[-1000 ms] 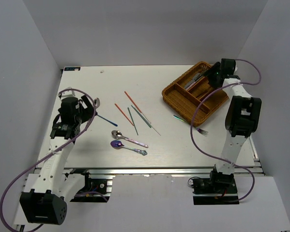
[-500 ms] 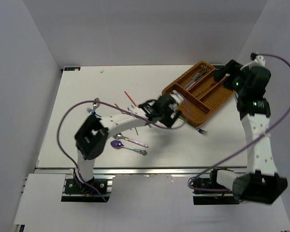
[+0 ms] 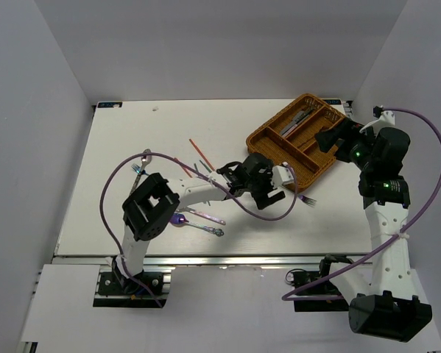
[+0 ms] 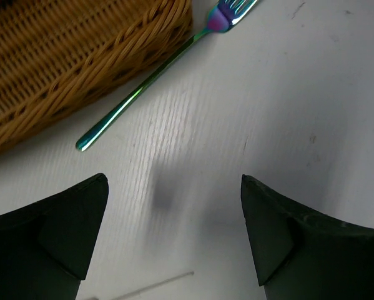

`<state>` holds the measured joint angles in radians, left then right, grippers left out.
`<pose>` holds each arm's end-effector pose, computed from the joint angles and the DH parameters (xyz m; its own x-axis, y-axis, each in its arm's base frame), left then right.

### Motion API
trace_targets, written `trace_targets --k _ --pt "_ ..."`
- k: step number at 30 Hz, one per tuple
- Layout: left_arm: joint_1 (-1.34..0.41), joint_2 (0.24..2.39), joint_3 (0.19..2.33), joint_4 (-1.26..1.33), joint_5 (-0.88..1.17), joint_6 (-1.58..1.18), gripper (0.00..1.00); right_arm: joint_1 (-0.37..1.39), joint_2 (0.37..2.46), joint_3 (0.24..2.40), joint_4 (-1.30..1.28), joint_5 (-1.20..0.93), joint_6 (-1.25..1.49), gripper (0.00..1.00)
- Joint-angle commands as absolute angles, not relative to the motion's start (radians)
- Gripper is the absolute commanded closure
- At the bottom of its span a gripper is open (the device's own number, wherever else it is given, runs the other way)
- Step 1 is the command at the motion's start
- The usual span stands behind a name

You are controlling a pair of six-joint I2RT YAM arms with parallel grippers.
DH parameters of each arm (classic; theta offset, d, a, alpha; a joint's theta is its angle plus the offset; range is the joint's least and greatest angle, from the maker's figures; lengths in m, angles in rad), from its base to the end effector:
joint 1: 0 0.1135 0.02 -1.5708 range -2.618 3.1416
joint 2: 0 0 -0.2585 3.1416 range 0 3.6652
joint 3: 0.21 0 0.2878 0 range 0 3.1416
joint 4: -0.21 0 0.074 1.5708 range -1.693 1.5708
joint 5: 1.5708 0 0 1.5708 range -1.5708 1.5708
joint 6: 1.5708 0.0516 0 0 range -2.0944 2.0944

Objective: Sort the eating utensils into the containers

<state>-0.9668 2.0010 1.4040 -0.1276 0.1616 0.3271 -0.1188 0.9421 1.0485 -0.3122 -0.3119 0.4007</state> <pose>0.2702 -0.4063 0.1570 -0.0735 0.6649 -0.7433 0.9550 0.2616 0.1396 0.2620 -0.0153 0.3870 -0.2592 0.4048 -0.8769 -0.0916 0.8935 0.4396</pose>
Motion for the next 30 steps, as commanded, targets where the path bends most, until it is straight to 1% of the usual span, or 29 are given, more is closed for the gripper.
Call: trace_targets --k 1,3,7,9,14,24,30 --pt "-0.966 2.049 1.5 -0.139 0.297 0.435 0.05 -0.132 0.927 1.043 -0.268 -0.362 0.402 0.13" --pt "-0.966 2.107 1.561 -0.225 0.314 0.474 0.07 -0.141 0.914 1.042 -0.25 -0.377 0.405 0.13" --pt "-0.944 2.146 1.658 -0.294 0.363 0.54 0.08 -0.153 0.907 1.071 -0.267 -0.402 0.397 0.13" --pt "-0.933 2.152 1.667 -0.305 0.4 0.555 0.08 -0.159 0.907 1.08 -0.275 -0.419 0.393 0.13" --pt "-0.91 2.152 1.635 -0.284 0.44 0.604 0.08 -0.163 0.905 1.086 -0.269 -0.477 0.396 0.14" --pt "-0.896 2.207 1.575 -0.062 0.439 0.588 0.08 -0.161 0.848 1.048 -0.203 -0.558 0.448 0.14" --pt "-0.894 2.289 1.666 -0.127 0.468 0.584 0.08 -0.114 0.833 1.034 -0.201 -0.546 0.44 0.14"
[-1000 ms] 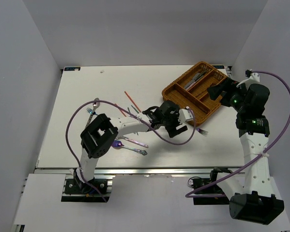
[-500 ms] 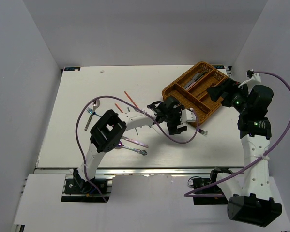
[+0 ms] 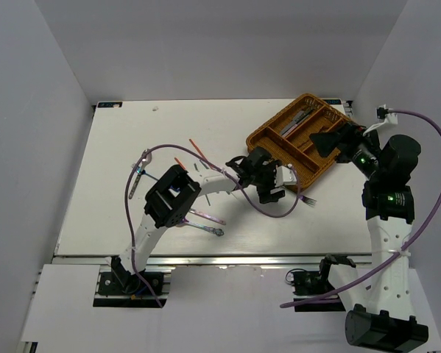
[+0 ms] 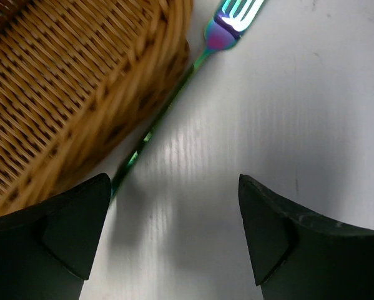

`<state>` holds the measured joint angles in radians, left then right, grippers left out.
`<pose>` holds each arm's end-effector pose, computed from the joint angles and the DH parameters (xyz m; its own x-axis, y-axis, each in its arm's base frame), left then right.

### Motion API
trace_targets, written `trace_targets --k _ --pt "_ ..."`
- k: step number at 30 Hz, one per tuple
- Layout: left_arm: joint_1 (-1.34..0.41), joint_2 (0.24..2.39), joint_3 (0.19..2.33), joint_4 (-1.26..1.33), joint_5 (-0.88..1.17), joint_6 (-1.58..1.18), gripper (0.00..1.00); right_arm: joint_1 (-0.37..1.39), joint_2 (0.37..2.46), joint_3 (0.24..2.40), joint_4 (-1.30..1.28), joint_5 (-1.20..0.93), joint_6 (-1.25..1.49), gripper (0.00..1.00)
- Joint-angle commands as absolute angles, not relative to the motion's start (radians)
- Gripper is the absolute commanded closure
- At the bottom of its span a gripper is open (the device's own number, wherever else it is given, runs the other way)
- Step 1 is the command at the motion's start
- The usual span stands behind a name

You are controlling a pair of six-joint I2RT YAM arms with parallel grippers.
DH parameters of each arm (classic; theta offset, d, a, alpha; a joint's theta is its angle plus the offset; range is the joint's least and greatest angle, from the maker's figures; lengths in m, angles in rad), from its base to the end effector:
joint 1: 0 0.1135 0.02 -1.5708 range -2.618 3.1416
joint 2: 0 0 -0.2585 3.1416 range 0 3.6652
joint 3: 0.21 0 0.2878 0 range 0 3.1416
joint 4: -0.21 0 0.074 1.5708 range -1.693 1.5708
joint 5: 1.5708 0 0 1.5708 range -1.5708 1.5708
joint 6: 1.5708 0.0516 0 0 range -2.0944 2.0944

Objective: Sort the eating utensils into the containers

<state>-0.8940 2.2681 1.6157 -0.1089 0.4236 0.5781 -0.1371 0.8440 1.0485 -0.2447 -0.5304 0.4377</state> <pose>0.3177 -0.4294 0.1049 0.1283 0.6356 -0.7613 0.9874 -0.0100 0.1581 0.2315 -0.0056 0.4178 -0.1983 0.3965 -0.8964 -0.3299 0.8342 0.4419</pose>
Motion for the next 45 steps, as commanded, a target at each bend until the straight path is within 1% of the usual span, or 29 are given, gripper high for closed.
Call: trace_targets --k 1,10,12,15,19,20,24,29,32,34,37,45 --pt "-0.894 2.307 1.689 -0.133 0.477 0.578 0.09 -0.104 0.831 1.032 -0.201 -0.545 0.439 0.14" --pt "-0.891 2.402 1.816 -0.207 0.509 0.555 0.09 -0.037 0.818 1.019 -0.206 -0.529 0.417 0.14" --pt "-0.89 2.433 1.874 -0.285 0.547 0.551 0.09 -0.029 0.815 1.026 -0.215 -0.514 0.407 0.14" --pt "-0.89 2.457 1.936 -0.451 0.598 0.569 0.13 -0.018 0.807 1.038 -0.224 -0.515 0.411 0.14" --pt "-0.89 2.459 1.907 -0.494 0.581 0.577 0.16 -0.012 0.798 1.054 -0.232 -0.526 0.413 0.14" --pt "-0.891 2.468 1.917 -0.539 0.581 0.577 0.17 -0.011 0.796 1.057 -0.236 -0.526 0.411 0.14" --pt "-0.89 2.526 1.993 -0.667 0.607 0.598 0.26 -0.009 0.785 1.063 -0.247 -0.525 0.407 0.14" --pt "-0.89 2.484 1.902 -0.608 0.611 0.586 0.36 -0.009 0.779 1.057 -0.242 -0.529 0.408 0.14" --pt "-0.896 2.413 1.787 -0.442 0.574 0.512 0.4 -0.006 0.772 1.045 -0.241 -0.531 0.408 0.14" --pt "-0.905 2.366 1.721 -0.346 0.571 0.471 0.41 -0.006 0.765 1.039 -0.242 -0.529 0.407 0.14" --pt "-0.936 2.338 1.701 -0.299 0.557 0.468 0.42 -0.003 0.759 1.037 -0.25 -0.523 0.397 0.14" --pt "-0.971 2.396 1.733 -0.293 0.502 0.427 0.41 -0.002 0.756 1.037 -0.258 -0.518 0.387 0.14"
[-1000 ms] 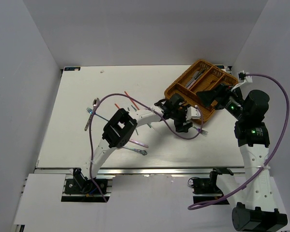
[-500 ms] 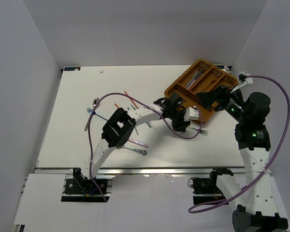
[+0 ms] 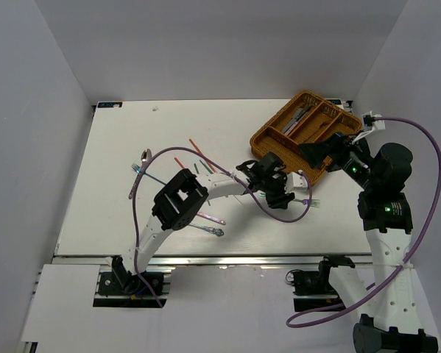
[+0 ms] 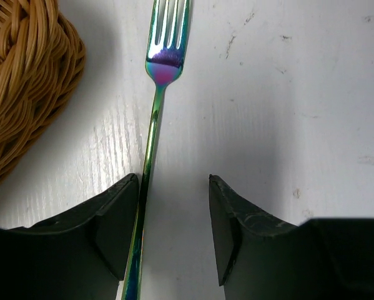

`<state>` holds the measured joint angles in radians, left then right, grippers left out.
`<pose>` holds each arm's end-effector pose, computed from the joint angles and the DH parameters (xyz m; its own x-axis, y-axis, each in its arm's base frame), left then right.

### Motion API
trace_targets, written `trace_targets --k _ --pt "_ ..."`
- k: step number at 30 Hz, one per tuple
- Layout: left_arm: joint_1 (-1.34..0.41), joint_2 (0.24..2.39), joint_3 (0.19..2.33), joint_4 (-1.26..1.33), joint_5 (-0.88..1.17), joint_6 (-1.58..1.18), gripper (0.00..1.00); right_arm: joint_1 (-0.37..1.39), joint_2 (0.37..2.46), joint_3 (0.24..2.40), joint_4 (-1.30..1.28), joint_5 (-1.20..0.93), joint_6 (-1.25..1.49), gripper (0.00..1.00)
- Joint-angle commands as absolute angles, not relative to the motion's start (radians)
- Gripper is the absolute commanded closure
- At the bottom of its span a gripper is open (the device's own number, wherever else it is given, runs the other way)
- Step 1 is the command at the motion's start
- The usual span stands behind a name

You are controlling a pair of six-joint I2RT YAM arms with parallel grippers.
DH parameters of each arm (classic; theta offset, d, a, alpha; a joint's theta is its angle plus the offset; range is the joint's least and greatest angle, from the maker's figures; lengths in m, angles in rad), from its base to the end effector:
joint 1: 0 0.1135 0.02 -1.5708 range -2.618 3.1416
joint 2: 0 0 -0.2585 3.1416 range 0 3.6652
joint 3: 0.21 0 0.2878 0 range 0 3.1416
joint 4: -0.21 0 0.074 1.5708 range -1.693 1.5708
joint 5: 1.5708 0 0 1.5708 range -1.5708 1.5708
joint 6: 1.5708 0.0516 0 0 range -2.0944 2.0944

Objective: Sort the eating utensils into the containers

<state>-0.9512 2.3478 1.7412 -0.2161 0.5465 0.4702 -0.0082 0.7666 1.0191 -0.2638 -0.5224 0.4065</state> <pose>0.2958 -0.4609 0.1001 0.0287 0.6263 -0.7790 0.9959 -0.0847 -0.0314 0.2103 0.0240 0.4199 -0.2048 0.3444 -0.9162 -0.4473 0.7997 0.4006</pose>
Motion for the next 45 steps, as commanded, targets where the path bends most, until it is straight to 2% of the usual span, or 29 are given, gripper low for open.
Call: trace_targets --k 1,7,13,14,16,19,22,29,36,41,45 --pt "-0.977 2.399 1.736 -0.29 0.488 0.423 0.41 -0.002 0.755 1.035 -0.258 -0.518 0.385 0.14" --pt "-1.011 2.418 1.746 -0.232 0.422 0.384 0.42 -0.002 0.755 1.029 -0.253 -0.523 0.385 0.14" --pt "-1.02 2.44 1.765 -0.216 0.374 0.361 0.49 -0.002 0.755 1.034 -0.258 -0.52 0.376 0.14" --pt "-1.022 2.445 1.773 -0.227 0.376 0.368 0.56 -0.002 0.755 1.035 -0.259 -0.519 0.374 0.14" --pt "-1.023 2.448 1.782 -0.252 0.373 0.37 0.61 0.017 0.755 1.038 -0.267 -0.511 0.368 0.15" --pt "-1.028 2.444 1.778 -0.276 0.354 0.376 0.87 0.026 0.755 1.052 -0.282 -0.494 0.364 0.15" --pt "-1.034 2.438 1.77 -0.293 0.336 0.371 0.99 0.028 0.758 1.065 -0.29 -0.489 0.359 0.15" --pt "-1.042 2.389 1.753 -0.295 0.345 0.344 1.0 0.026 0.755 1.083 -0.317 -0.434 0.347 0.15" --pt "-1.042 2.162 1.588 -0.07 0.299 0.187 1.0 0.026 0.75 1.146 -0.36 -0.301 0.362 0.15" --pt "-1.042 2.03 1.56 -0.034 0.293 0.081 1.0 0.026 0.749 1.238 -0.419 -0.164 0.351 0.14" --pt "-1.042 1.948 1.542 -0.046 0.154 0.051 1.0 0.026 0.736 1.278 -0.422 -0.14 0.359 0.13"
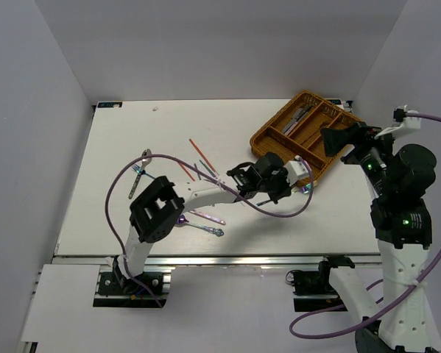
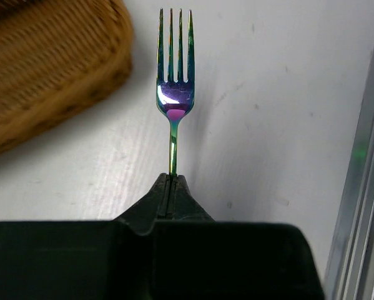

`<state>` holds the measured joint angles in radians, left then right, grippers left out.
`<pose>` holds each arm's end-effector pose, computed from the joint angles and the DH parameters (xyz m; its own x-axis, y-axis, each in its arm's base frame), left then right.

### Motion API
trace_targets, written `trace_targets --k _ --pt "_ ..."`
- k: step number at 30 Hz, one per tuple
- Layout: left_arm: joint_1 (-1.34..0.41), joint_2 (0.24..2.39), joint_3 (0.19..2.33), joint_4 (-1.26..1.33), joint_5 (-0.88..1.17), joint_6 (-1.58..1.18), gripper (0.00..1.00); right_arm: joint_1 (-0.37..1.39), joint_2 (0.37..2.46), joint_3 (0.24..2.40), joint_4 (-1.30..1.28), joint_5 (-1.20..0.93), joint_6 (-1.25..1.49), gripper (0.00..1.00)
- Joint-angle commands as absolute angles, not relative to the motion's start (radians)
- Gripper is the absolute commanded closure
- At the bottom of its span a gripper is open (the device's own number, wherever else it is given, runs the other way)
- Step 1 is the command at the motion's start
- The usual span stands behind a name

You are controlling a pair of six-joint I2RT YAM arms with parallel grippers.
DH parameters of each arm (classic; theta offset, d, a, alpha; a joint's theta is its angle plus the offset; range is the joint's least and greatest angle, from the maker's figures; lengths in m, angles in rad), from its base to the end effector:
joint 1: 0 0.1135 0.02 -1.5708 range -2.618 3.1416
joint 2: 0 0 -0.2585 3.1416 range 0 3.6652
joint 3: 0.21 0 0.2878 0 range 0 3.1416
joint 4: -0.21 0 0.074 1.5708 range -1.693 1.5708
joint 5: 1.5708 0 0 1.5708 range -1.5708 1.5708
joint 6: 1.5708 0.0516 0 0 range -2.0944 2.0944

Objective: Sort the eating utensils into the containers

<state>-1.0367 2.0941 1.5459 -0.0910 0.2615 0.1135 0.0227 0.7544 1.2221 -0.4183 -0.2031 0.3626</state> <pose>0.2533 -0.4544 0.1680 -0.1956 0.5456 -0.8149 0.9655 0.2530 -0.0623 0.1799 0.0145 0.4771 -0.0332 0.3468 -0.9374 -0.2266 0.9108 0.3450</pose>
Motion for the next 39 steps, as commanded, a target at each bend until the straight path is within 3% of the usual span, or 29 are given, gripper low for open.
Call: trace_targets --k 1,5,7,9,14,21,24,30,33,34,39 --pt "-1.04 1.934 1.54 -0.049 0.122 0.048 1.0 0.026 0.738 1.284 -0.428 -0.135 0.359 0.13" --pt "-1.013 1.934 1.629 -0.093 -0.067 0.011 1.0 0.028 0.747 1.302 -0.439 -0.107 0.359 0.11" --pt "-0.97 2.031 1.805 -0.153 -0.129 -0.034 1.0 0.026 0.755 1.295 -0.442 -0.106 0.36 0.11" --pt "-0.939 2.124 2.037 -0.207 -0.109 -0.035 1.0 0.026 0.746 1.279 -0.434 -0.109 0.373 0.11" --pt "-0.867 2.4 2.374 -0.131 -0.037 -0.009 1.0 0.026 0.718 1.25 -0.439 -0.126 0.377 0.11" --pt "-0.81 2.47 2.295 0.397 0.129 -0.103 1.0 0.026 0.68 1.154 -0.416 -0.221 0.405 0.11" --pt "-0.811 2.551 2.41 0.455 0.152 -0.138 1.0 0.026 0.672 1.147 -0.417 -0.23 0.405 0.11" --pt "-0.807 2.612 2.419 0.589 0.127 -0.233 1.0 0.028 0.667 1.106 -0.397 -0.178 0.405 0.11" --pt "-0.801 2.493 2.222 0.725 0.123 -0.273 1.0 0.028 0.666 0.996 -0.314 -0.095 0.402 0.11" --pt "-0.801 2.386 2.044 0.76 0.115 -0.273 1.0 0.026 0.672 0.948 -0.292 -0.101 0.414 0.11" --pt "-0.801 2.131 1.81 0.668 0.101 -0.3 1.0 0.025 0.732 0.907 -0.102 -0.308 0.44 0.12"
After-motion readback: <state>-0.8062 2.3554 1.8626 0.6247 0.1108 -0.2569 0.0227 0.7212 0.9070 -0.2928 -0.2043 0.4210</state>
